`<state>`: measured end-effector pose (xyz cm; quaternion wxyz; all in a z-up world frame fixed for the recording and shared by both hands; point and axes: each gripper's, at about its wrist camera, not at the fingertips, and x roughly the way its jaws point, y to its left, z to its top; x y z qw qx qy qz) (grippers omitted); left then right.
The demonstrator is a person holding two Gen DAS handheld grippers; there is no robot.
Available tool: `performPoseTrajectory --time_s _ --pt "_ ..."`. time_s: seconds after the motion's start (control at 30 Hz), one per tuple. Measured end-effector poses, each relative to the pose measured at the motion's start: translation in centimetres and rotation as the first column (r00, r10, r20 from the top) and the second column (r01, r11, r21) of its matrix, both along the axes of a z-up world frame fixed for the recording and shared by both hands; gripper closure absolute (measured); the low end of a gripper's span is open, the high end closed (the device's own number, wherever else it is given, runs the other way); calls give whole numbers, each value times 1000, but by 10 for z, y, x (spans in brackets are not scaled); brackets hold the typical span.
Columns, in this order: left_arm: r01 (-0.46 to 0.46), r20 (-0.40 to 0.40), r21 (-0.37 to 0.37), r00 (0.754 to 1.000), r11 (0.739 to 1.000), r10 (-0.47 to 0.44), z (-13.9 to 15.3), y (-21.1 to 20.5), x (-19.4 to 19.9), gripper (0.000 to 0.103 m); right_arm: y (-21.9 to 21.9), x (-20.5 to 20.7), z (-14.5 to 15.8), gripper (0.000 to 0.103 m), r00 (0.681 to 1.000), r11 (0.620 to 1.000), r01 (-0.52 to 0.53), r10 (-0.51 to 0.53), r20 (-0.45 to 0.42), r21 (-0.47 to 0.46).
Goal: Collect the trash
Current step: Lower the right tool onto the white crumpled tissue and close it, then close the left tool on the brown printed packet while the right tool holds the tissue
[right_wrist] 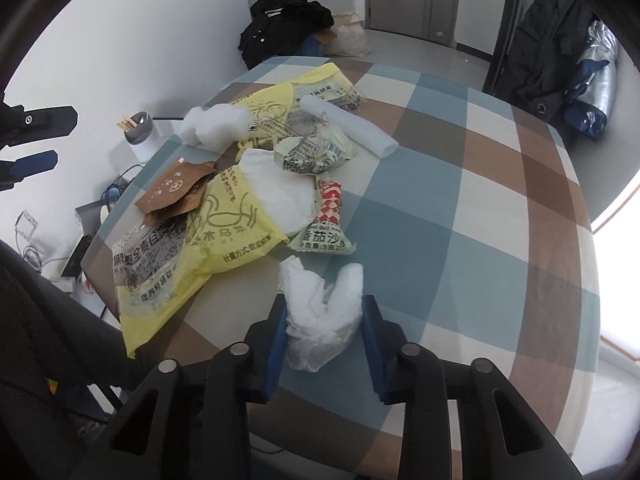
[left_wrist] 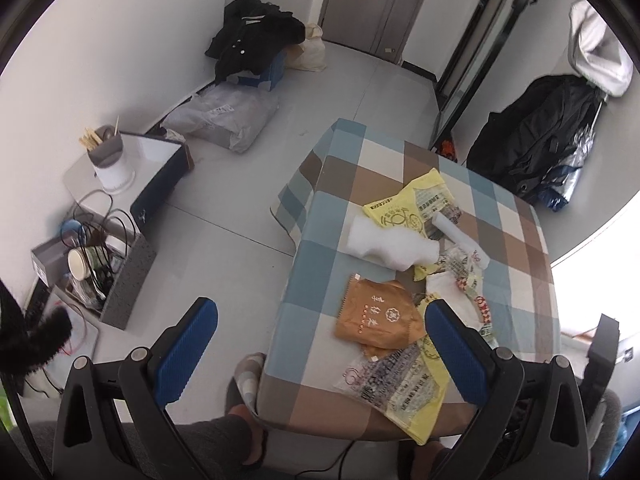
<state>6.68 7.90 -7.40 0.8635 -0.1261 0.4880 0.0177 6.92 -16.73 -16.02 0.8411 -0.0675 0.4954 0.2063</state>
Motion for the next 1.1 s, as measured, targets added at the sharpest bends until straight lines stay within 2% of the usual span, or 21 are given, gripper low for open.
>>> performPoseTrajectory --time_s 0.17,0.3,0.4,0.6,0.8,0.93,1.0,1.07,1.1 --pt "145 -82 35 987 989 -141 -5 -13 18 1 -12 1 3 81 1000 999 25 -25 -6 33" --pt "247 -128 117 964 962 -232 -14 -29 31 1 -22 -1 9 81 999 998 44 -44 3 54" --pt "351 -171 92 927 932 -333 -25 -37 44 1 -30 -3 16 81 998 995 63 -64 13 80" --pt "384 -259 12 893 923 -368 -52 -36 57 9 -38 -6 26 81 996 992 77 -81 37 101" --pt "365 -288 -15 890 931 -354 -63 -37 56 11 -39 -7 29 81 996 989 82 -87 34 121" --pt "400 -295 80 884 913 -362 -67 -47 56 12 -37 -9 30 81 997 991 68 -73 40 120" --pt "406 -287 101 886 908 -364 -65 -48 53 14 -36 -11 30 81 997 991 62 -68 43 118" --pt "413 -277 115 887 903 -370 -63 -51 51 27 -35 -12 30 81 997 991 61 -66 46 118" --pt "420 -272 118 885 900 -378 -61 -53 50 29 -36 -12 30 81 997 991 61 -67 46 118"
